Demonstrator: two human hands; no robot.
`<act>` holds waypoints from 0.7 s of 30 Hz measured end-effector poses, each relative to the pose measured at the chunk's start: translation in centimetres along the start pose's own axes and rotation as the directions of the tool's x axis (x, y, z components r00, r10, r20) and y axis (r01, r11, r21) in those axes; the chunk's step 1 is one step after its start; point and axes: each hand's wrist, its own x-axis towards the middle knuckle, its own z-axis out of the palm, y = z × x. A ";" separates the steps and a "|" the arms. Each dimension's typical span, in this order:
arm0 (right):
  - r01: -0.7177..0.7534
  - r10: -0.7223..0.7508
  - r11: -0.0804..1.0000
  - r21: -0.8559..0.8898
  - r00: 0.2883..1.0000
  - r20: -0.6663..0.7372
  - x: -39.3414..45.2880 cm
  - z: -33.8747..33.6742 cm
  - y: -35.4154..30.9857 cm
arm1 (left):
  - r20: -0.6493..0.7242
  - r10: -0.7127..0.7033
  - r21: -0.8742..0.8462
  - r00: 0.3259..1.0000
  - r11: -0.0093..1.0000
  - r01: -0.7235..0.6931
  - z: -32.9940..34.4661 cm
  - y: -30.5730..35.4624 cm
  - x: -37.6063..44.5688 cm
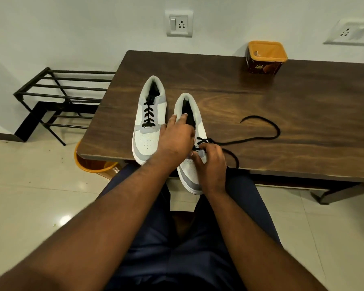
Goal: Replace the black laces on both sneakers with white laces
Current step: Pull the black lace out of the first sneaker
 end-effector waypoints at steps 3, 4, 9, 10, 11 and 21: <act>0.000 0.000 1.000 0.021 1.000 0.016 0.0 -0.1 0.0 | 0.007 0.136 0.038 0.991 0.990 -0.136 -0.6 -0.3 0.2; -0.002 0.002 1.000 0.022 1.000 0.016 0.0 -0.1 0.0 | -0.006 0.168 -0.010 0.986 0.986 -0.168 -0.9 -0.5 0.1; 0.005 -0.005 1.000 0.015 1.000 0.015 -0.1 0.0 0.2 | -0.317 0.045 -0.471 0.947 0.859 -0.199 0.1 -2.9 -1.0; 0.006 -0.006 1.000 0.016 1.000 0.018 -0.1 0.0 0.2 | -0.358 -0.081 -0.576 0.930 0.803 -0.152 0.5 -3.4 -1.2; 0.006 -0.006 1.000 0.018 1.000 0.025 -0.1 0.0 0.2 | -0.365 -0.237 -0.683 0.900 0.725 -0.086 1.0 -3.9 -1.4; 0.012 -0.013 1.000 0.027 1.000 0.026 0.0 0.2 0.4 | -0.444 -0.013 -0.333 0.896 0.931 -0.151 0.8 -2.1 -1.9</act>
